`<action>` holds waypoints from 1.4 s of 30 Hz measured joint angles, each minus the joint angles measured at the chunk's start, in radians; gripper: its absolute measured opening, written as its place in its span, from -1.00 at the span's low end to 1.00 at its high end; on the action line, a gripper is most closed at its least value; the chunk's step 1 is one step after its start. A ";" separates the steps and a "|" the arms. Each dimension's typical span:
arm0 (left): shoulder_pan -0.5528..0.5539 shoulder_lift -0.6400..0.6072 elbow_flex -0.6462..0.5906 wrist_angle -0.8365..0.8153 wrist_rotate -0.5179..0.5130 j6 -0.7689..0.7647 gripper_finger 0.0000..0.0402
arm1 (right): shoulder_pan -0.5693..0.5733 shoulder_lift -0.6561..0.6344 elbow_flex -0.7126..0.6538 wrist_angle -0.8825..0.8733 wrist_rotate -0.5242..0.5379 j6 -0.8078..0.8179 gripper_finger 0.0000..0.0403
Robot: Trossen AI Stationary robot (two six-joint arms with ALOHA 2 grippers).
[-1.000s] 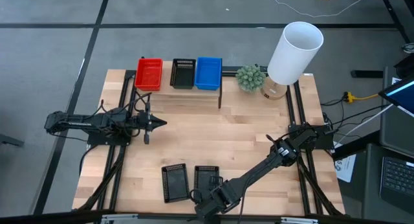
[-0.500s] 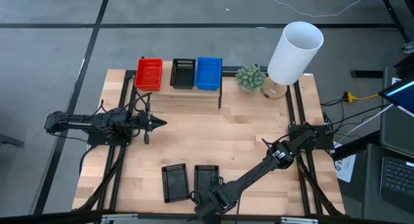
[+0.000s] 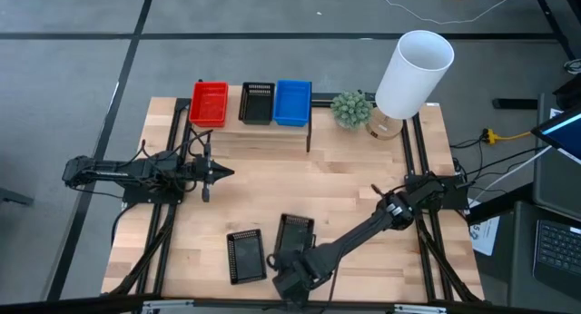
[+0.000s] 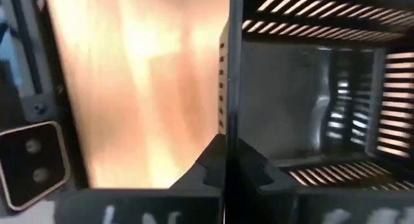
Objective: Stack baskets on shelf by color
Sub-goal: Stack the right black bin on top of the black bin on the shelf
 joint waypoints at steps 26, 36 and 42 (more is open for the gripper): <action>0.000 0.000 0.000 0.000 0.000 0.000 -0.97 | -0.466 -0.222 0.001 0.826 0.327 -1.093 -1.00; 0.000 0.000 0.000 0.000 0.000 0.000 -0.97 | -0.745 -0.275 0.001 0.772 0.057 -0.940 -1.00; 0.000 0.000 0.000 0.000 -0.003 0.000 -0.97 | -0.785 -0.274 0.001 0.554 0.007 -0.832 -1.00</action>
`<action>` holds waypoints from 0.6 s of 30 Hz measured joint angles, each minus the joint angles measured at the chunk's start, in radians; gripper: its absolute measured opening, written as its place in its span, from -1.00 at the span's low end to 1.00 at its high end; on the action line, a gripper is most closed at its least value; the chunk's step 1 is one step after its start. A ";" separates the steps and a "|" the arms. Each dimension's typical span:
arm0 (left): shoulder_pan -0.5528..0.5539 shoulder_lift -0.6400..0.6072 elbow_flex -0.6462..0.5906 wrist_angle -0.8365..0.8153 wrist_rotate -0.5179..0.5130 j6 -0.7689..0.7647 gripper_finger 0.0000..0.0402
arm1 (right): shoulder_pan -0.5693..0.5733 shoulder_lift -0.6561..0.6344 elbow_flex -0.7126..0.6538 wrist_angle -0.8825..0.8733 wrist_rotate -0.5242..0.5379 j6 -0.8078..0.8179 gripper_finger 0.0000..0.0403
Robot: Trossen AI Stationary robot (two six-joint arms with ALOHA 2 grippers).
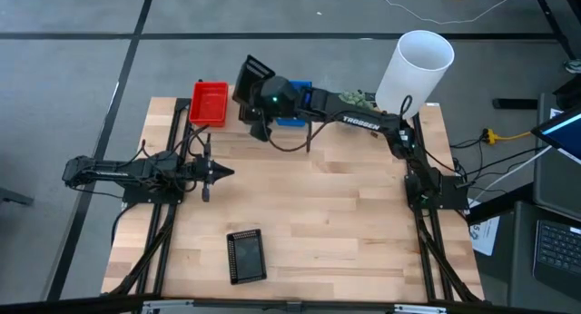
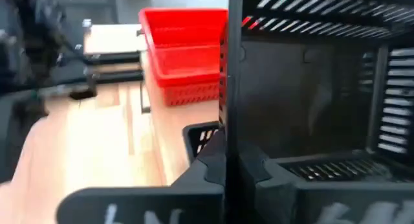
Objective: Stack baskets on shelf by color
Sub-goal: Stack the right black bin on top of the black bin on the shelf
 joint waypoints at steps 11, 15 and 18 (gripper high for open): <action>0.000 0.000 0.000 0.000 -0.003 0.000 -0.97 | -0.020 -0.002 0.000 -0.121 -0.058 -0.111 -1.00; 0.000 0.000 0.000 0.000 -0.003 0.000 -0.97 | -0.032 -0.001 0.000 -0.140 -0.057 -0.108 -1.00; 0.000 0.000 0.000 0.000 -0.003 0.000 -0.97 | -0.036 -0.001 0.000 -0.140 -0.071 -0.084 -1.00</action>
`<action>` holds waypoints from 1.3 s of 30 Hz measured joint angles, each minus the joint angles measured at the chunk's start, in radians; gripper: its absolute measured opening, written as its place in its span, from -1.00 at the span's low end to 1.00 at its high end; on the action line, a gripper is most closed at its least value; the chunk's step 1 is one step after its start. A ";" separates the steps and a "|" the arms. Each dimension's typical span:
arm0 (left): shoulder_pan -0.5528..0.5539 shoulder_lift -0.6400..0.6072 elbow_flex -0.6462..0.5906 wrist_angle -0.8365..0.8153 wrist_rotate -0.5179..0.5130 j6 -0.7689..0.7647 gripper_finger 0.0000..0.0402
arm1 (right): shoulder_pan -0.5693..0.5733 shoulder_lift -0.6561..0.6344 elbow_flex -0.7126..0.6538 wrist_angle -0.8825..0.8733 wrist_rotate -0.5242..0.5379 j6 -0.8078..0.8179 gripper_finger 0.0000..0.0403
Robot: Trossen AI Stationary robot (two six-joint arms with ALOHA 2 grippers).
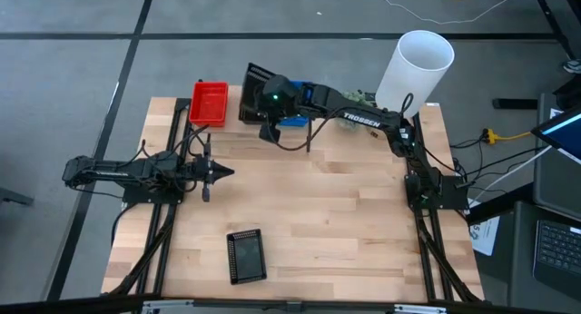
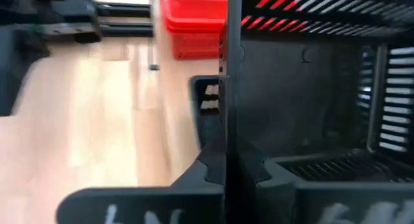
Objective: Stack baskets on shelf by color
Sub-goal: Stack the right black bin on top of the black bin on the shelf
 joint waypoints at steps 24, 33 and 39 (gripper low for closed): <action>0.000 0.000 0.000 0.000 0.000 0.000 -0.97 | -0.004 0.000 -0.022 0.054 0.000 0.038 -1.00; 0.000 0.000 0.000 0.000 0.000 0.000 -0.97 | -0.004 0.011 -0.021 0.028 -0.003 0.026 -1.00; 0.000 0.000 0.000 0.000 0.000 0.000 -0.97 | -0.004 0.011 -0.021 0.012 -0.003 0.026 -0.99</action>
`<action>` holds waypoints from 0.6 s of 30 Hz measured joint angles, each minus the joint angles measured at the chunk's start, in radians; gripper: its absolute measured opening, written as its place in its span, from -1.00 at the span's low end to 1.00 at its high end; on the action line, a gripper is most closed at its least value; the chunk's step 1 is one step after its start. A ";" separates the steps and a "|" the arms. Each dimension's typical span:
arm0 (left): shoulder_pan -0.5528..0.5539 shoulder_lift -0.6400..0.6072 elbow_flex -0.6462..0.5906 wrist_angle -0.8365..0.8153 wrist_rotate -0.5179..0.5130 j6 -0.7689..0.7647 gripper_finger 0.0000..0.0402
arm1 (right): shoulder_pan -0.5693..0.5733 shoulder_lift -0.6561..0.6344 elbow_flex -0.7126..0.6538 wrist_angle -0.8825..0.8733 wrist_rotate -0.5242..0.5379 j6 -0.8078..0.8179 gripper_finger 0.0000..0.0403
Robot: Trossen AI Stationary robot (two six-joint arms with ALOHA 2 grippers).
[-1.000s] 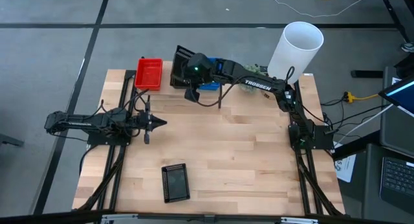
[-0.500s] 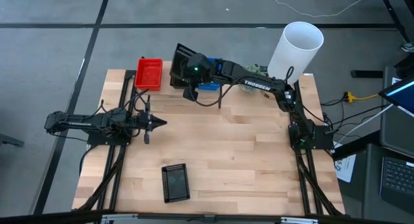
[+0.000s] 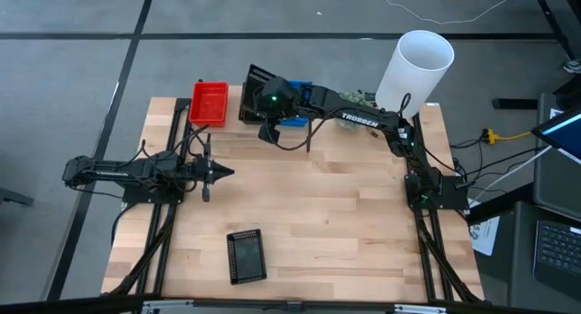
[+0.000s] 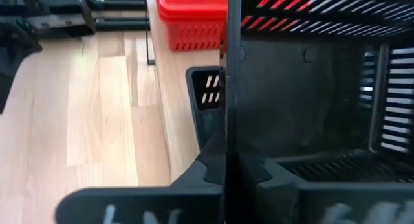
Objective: Stack baskets on shelf by color
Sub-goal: Stack the right black bin on top of the black bin on the shelf
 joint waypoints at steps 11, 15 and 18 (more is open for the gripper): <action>0.000 0.000 0.000 0.000 0.000 0.000 -0.97 | 0.000 0.000 0.000 -0.018 0.003 -0.004 -0.69; 0.000 0.000 0.000 0.000 0.000 0.000 -0.97 | 0.000 0.000 0.000 -0.012 0.034 -0.004 -0.59; 0.000 0.000 0.000 0.000 0.000 0.000 -0.97 | 0.000 0.000 0.000 0.046 0.024 -0.004 -0.55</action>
